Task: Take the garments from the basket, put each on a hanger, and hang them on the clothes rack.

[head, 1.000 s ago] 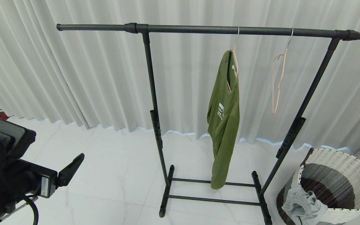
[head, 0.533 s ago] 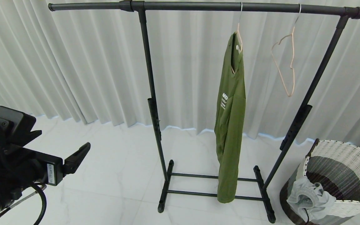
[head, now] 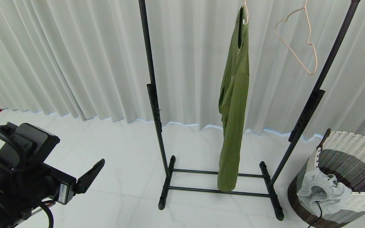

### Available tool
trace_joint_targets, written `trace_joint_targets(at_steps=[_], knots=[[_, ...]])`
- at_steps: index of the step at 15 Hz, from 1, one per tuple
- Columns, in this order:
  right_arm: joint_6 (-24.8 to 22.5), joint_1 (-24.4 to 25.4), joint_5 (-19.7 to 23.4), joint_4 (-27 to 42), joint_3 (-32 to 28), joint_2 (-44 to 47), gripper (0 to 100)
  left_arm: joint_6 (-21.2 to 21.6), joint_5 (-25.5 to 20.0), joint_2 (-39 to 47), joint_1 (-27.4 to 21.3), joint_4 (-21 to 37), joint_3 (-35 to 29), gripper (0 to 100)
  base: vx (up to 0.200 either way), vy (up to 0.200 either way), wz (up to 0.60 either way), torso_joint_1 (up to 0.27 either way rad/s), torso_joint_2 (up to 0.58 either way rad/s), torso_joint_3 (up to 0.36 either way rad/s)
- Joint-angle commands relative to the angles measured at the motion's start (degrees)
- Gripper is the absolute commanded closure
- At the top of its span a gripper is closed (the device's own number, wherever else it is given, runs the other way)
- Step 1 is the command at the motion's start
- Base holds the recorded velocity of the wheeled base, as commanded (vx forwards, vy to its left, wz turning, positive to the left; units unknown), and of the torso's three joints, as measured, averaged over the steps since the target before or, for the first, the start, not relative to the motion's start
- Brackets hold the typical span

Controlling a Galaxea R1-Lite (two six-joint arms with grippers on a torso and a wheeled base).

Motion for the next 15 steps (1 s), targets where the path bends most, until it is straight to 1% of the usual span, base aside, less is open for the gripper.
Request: trace_joint_targets(at_steps=[1,2,3,5,7,9,15], knots=[[-0.12,0.02,-0.01,-0.45,1.66,-0.41,0,-0.06,0.01,0.10,-0.04,-0.03,0.15,0,0.000,0.000,0.00,-0.134,0.45,0.310],[-0.21,0.02,-0.10,-1.68,4.12,-1.82,0,-0.06,-0.08,0.10,-0.04,-0.03,0.23,0,0.000,0.000,0.00,-0.115,0.38,0.256],[-0.21,-0.07,-0.18,-4.31,6.76,-2.87,0,-0.06,-0.08,0.10,-0.04,-0.03,0.06,0,0.000,0.000,0.00,-0.066,0.22,0.144],[-0.47,-0.16,-0.18,-8.53,10.19,-4.10,0,0.21,0.01,-0.08,-0.04,-0.03,0.32,0,0.000,0.000,0.00,-0.034,0.10,0.068],[-0.91,-0.33,-0.18,-8.62,11.59,-5.25,0,0.30,0.01,-0.25,-0.04,-0.03,0.50,0,0.000,0.000,0.00,0.000,0.00,0.000],[-1.00,-0.33,-0.18,-8.62,11.68,-5.42,0,0.30,-0.08,-0.25,-0.04,-0.03,0.50,0,0.000,0.000,0.00,0.000,0.00,0.000],[-1.00,-0.86,-0.27,-8.45,12.65,-5.95,0,0.30,-0.08,-0.25,-0.04,-0.03,0.59,0,0.000,-0.200,0.00,0.000,0.00,0.005]])
